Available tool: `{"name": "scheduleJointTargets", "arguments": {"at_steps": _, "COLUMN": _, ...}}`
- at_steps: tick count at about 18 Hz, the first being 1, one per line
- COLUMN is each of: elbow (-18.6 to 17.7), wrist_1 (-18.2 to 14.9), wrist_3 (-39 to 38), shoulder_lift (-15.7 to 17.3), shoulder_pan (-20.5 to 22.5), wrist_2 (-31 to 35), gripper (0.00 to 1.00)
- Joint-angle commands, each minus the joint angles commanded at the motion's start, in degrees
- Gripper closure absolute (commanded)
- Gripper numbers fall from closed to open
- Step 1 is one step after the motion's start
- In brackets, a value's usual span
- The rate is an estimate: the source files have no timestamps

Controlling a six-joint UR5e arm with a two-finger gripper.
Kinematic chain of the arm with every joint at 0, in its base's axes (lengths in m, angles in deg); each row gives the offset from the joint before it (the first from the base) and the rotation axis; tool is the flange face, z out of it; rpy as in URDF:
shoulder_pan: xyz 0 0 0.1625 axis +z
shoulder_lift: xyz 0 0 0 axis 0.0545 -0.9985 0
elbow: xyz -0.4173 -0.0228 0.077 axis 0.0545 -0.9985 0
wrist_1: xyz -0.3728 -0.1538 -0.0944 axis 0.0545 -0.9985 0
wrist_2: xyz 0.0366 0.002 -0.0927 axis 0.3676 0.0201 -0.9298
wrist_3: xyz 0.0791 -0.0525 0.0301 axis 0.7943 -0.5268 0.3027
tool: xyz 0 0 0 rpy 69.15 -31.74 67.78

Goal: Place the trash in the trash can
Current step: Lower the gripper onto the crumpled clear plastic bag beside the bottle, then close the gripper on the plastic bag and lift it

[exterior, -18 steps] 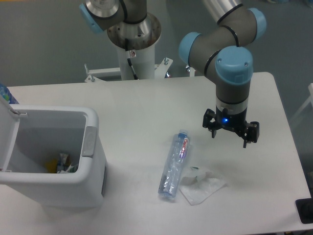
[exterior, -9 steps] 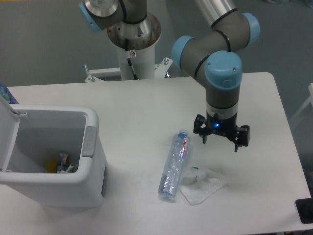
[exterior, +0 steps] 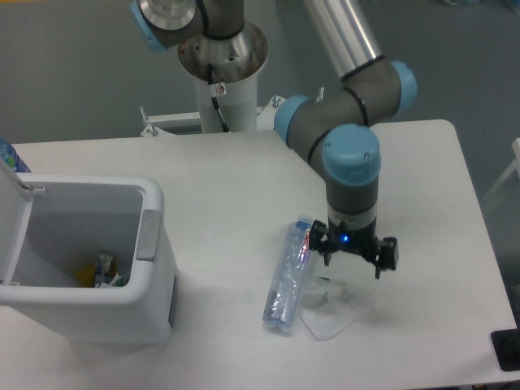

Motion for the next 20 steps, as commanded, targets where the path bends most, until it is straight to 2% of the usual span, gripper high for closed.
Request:
{"name": "scheduleJointTargets", "arguments": {"at_steps": 4, "elbow": 1.2, "wrist_1": 0.0, "wrist_3": -0.1, "shoulder_lift": -2.5, "shoulder_pan": -1.3, "wrist_2": 0.0, "gripper": 0.0}}
{"name": "scheduleJointTargets", "arguments": {"at_steps": 5, "elbow": 1.4, "wrist_1": 0.0, "wrist_3": -0.2, "shoulder_lift": -2.8, "shoulder_pan": -1.3, "wrist_2": -0.1, "gripper": 0.03}}
{"name": "scheduleJointTargets", "arguments": {"at_steps": 6, "elbow": 1.6, "wrist_1": -0.1, "wrist_3": -0.1, "shoulder_lift": -3.0, "shoulder_pan": -1.5, "wrist_2": -0.4, "gripper": 0.28}}
{"name": "scheduleJointTargets", "arguments": {"at_steps": 8, "elbow": 1.6, "wrist_1": -0.1, "wrist_3": 0.0, "shoulder_lift": -3.1, "shoulder_pan": -1.7, "wrist_2": -1.1, "gripper": 0.65}}
{"name": "scheduleJointTargets", "arguments": {"at_steps": 10, "elbow": 1.6, "wrist_1": -0.1, "wrist_3": 0.3, "shoulder_lift": -3.0, "shoulder_pan": -1.7, "wrist_2": -1.8, "gripper": 0.92}}
{"name": "scheduleJointTargets", "arguments": {"at_steps": 11, "elbow": 1.7, "wrist_1": -0.1, "wrist_3": 0.4, "shoulder_lift": -3.0, "shoulder_pan": -1.7, "wrist_2": -2.0, "gripper": 1.0}}
{"name": "scheduleJointTargets", "arguments": {"at_steps": 20, "elbow": 3.3, "wrist_1": -0.7, "wrist_3": -0.6, "shoulder_lift": -2.1, "shoulder_pan": -1.7, "wrist_2": -2.3, "gripper": 1.0}}
